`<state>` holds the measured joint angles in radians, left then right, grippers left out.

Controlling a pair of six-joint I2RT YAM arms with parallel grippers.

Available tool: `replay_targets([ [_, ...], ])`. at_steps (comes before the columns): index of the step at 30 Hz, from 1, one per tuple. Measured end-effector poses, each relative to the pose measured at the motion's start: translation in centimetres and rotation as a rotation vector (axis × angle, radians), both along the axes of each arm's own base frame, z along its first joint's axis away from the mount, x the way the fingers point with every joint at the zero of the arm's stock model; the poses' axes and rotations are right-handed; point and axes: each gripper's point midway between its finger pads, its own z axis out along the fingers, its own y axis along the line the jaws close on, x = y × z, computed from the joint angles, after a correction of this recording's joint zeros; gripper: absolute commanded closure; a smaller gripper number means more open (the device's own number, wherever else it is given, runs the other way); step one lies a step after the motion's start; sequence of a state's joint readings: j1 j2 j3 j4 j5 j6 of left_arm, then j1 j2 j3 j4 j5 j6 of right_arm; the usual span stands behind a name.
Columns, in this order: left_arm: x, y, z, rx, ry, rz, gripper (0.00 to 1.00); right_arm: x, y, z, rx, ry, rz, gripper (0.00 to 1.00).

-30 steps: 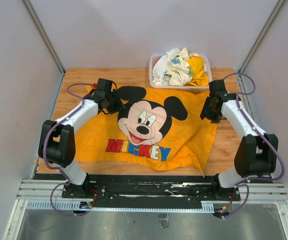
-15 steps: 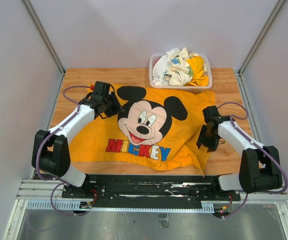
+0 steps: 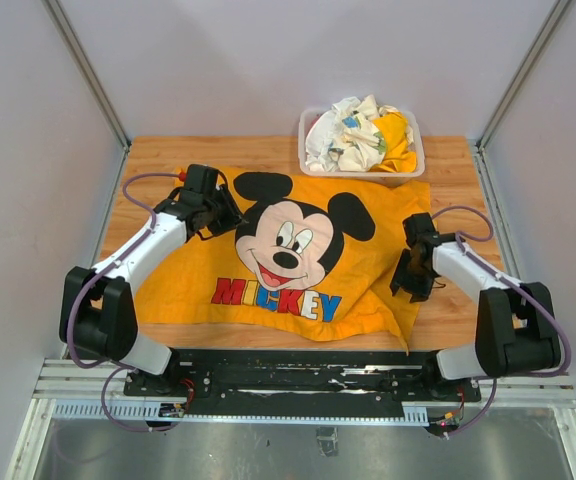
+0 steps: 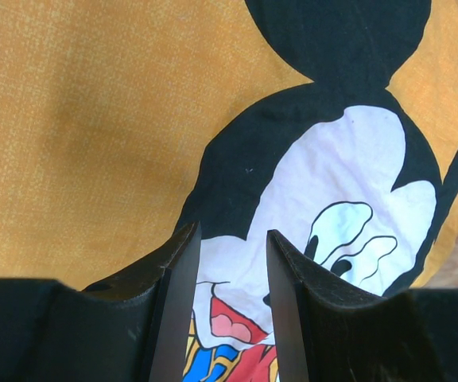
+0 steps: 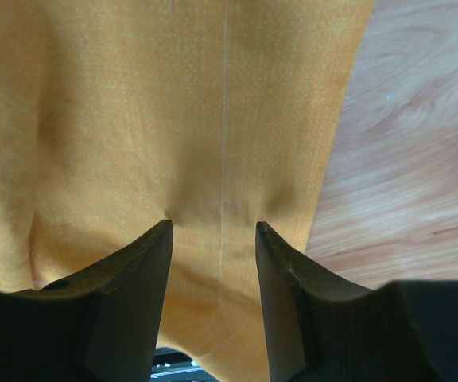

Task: Put the pillow into the pillowcase

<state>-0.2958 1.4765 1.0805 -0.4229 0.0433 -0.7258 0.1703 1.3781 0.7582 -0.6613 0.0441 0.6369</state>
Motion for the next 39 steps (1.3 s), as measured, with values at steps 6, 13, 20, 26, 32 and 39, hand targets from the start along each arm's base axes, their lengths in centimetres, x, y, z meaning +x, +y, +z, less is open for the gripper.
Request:
replay_targets([
  [6,0.0,0.0,0.1,-0.001,-0.002,0.000,0.56,-0.3,-0.1,-1.2,-0.016,0.073,-0.015,0.50],
  [13,-0.4,0.1,0.5,-0.005,-0.016,-0.001,0.55,-0.4,-1.4,-1.2,-0.024,0.139,-0.086,0.50],
  [20,-0.7,0.7,0.1,-0.009,-0.014,0.010,0.54,-1.5,-4.8,-1.0,-0.049,0.190,-0.204,0.49],
  [26,-0.7,1.0,-0.1,-0.011,-0.010,0.014,0.54,-1.8,-6.8,-0.8,-0.078,0.210,-0.249,0.48],
  [32,-0.6,1.1,0.0,-0.012,-0.015,0.010,0.54,-0.5,-7.8,-0.8,-0.074,0.229,-0.273,0.50],
  [39,-0.7,1.2,0.3,-0.012,-0.023,0.009,0.54,0.5,-7.7,3.1,-0.126,0.097,-0.218,0.48],
])
